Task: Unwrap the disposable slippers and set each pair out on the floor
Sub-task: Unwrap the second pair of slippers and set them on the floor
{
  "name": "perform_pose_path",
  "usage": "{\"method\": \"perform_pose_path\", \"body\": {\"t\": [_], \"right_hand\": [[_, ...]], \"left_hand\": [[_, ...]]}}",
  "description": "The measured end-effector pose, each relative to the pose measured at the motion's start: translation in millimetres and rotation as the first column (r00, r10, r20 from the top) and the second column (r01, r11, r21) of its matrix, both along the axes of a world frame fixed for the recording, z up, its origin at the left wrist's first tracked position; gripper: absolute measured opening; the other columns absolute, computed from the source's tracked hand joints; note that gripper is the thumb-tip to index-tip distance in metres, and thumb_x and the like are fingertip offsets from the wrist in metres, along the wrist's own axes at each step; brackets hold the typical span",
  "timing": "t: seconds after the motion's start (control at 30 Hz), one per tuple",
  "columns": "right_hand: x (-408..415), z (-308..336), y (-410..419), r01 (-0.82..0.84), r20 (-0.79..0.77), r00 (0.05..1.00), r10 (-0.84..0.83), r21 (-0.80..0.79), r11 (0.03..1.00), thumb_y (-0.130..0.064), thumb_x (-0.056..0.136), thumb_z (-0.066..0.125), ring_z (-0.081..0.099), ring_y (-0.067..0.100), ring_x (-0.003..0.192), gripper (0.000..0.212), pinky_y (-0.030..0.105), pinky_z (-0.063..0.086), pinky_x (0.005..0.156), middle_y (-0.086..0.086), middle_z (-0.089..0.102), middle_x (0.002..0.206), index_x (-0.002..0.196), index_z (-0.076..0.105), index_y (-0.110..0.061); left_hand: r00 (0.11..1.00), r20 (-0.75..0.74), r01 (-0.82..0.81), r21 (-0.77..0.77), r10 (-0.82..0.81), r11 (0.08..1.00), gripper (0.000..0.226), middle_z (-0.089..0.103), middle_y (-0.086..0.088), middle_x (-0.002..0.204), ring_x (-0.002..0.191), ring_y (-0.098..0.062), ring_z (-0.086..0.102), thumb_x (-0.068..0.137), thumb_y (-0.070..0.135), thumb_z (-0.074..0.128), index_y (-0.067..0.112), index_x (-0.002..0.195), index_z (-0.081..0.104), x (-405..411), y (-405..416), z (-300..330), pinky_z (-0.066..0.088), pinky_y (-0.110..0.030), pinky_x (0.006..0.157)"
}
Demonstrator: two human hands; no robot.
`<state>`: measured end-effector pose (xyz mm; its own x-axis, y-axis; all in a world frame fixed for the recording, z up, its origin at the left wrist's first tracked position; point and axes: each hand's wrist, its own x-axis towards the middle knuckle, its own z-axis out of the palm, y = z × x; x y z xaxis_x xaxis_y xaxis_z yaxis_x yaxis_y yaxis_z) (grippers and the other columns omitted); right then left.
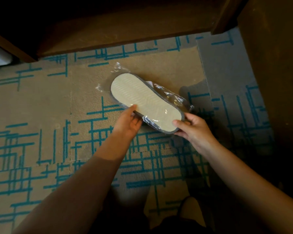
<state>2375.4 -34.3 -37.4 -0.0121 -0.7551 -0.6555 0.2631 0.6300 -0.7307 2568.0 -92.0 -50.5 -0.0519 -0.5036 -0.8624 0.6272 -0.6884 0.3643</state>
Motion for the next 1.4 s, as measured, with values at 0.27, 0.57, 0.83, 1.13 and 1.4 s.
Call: {"method": "perform_pose_path", "body": {"t": [0.27,0.57,0.83,1.13,1.4], "right_hand": [[-36.0,-29.0,6.1,0.334,-0.100,0.941,-0.322,0.140,0.932,-0.009,0.092,0.051,0.060,0.015,0.083,0.043,0.026,0.051,0.063,0.009,0.056,0.115,0.134,0.041,-0.015],[-38.0,-41.2,12.9,0.464,-0.082,0.886,-0.457,0.169,0.870,-0.008,0.093,0.046,0.059,0.016,0.085,0.042,0.031,0.048,0.064,0.008,0.054,0.112,0.132,0.041,-0.022],[-45.2,-35.3,16.3,0.554,-0.144,0.830,-0.538,0.104,0.826,-0.010,0.094,0.044,0.058,0.014,0.083,0.033,0.029,0.047,0.057,0.000,0.058,0.096,0.123,0.050,-0.022],[-30.9,-22.8,16.3,0.451,0.053,0.889,-0.455,0.072,0.889,-0.006,0.093,0.044,0.060,0.021,0.093,0.031,0.035,0.051,0.072,0.002,0.060,0.102,0.112,0.047,-0.030],[-1.9,-14.5,7.7,0.266,0.079,0.960,-0.268,0.031,0.963,-0.003,0.091,0.049,0.062,0.024,0.098,0.035,0.028,0.056,0.065,0.002,0.060,0.107,0.120,0.044,-0.022]], "left_hand": [[0.876,-0.138,-0.472,-0.044,0.463,0.880,0.041,0.056,-0.014,0.130,0.117,-0.022,0.057,0.089,0.011,0.050,0.000,0.128,0.046,47.5,-26.2,12.8,0.055,-0.029,0.087],[0.907,0.407,0.083,0.087,-0.111,0.993,0.042,0.066,-0.004,0.106,0.095,-0.016,0.065,0.086,0.039,0.057,0.009,0.116,0.057,34.7,-13.6,5.0,0.051,-0.032,0.083],[-0.316,0.935,0.854,0.354,-0.160,0.381,0.050,0.037,-0.011,0.142,0.129,-0.028,0.037,0.085,0.022,0.051,0.020,0.134,0.040,49.2,0.7,-20.5,0.029,-0.050,0.110],[-0.489,0.829,0.781,0.554,-0.269,0.289,0.071,0.000,-0.004,0.159,0.146,-0.023,-0.003,0.087,0.036,0.042,0.030,0.147,0.003,86.5,-17.8,-33.6,0.007,-0.058,0.116],[-0.521,0.809,0.738,0.587,-0.273,0.333,0.069,0.000,-0.007,0.159,0.146,-0.026,-0.004,0.089,0.043,0.039,0.030,0.147,0.005,104.3,-14.7,-42.1,0.007,-0.058,0.115]]}}
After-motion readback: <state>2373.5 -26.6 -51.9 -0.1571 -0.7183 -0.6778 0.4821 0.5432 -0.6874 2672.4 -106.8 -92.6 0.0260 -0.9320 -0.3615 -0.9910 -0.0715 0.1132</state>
